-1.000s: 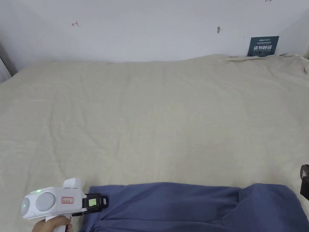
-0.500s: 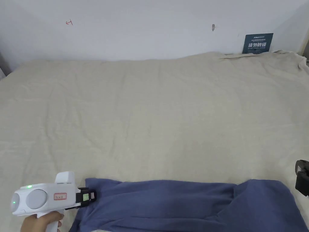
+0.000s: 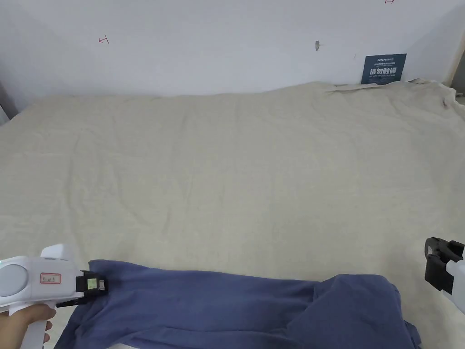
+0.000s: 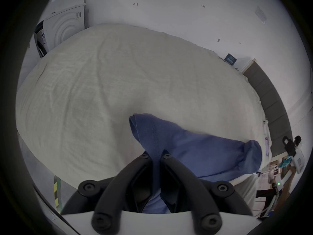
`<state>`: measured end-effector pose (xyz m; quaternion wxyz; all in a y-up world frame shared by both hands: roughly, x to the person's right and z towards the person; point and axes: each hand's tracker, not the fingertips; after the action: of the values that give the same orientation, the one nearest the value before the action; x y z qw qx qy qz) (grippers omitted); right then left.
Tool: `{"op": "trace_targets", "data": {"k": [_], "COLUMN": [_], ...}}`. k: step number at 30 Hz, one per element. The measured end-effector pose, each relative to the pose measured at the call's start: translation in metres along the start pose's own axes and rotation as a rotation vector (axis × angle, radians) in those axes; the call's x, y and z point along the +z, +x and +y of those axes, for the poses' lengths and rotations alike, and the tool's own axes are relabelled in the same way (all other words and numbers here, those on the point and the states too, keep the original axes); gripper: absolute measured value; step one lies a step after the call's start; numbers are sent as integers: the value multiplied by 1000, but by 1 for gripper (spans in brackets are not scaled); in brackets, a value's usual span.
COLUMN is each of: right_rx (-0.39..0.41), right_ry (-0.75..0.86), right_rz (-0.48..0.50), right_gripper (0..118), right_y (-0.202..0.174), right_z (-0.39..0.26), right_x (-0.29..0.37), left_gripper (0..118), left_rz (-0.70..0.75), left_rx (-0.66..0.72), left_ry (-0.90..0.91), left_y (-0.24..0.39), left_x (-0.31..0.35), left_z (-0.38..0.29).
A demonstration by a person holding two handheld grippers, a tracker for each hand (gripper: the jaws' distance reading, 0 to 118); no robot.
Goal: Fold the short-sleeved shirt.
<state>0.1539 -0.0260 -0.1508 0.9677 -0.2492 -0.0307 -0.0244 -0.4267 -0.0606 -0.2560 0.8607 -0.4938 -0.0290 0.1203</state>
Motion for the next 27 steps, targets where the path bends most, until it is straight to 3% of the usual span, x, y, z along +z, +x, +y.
{"op": "trace_targets", "data": {"k": [9,16,27], "right_rx": [-1,-9,-19], "right_ry": [3,3,-5], "right_rz": [3,-7,-31], "right_gripper": [0,0,0], "right_y": [9,21,36], "right_z": [-5,-11,-17], "right_x": [11,19,28], "left_gripper": [5,5,9], "left_rz": [-292,-329,-265], "left_rx": [-64,-188,-202], "left_ry": [-69,-151,-256], "left_y": [116,189,241], "left_x": [3,-55,-132], "left_z": [1,-8,-46]}}
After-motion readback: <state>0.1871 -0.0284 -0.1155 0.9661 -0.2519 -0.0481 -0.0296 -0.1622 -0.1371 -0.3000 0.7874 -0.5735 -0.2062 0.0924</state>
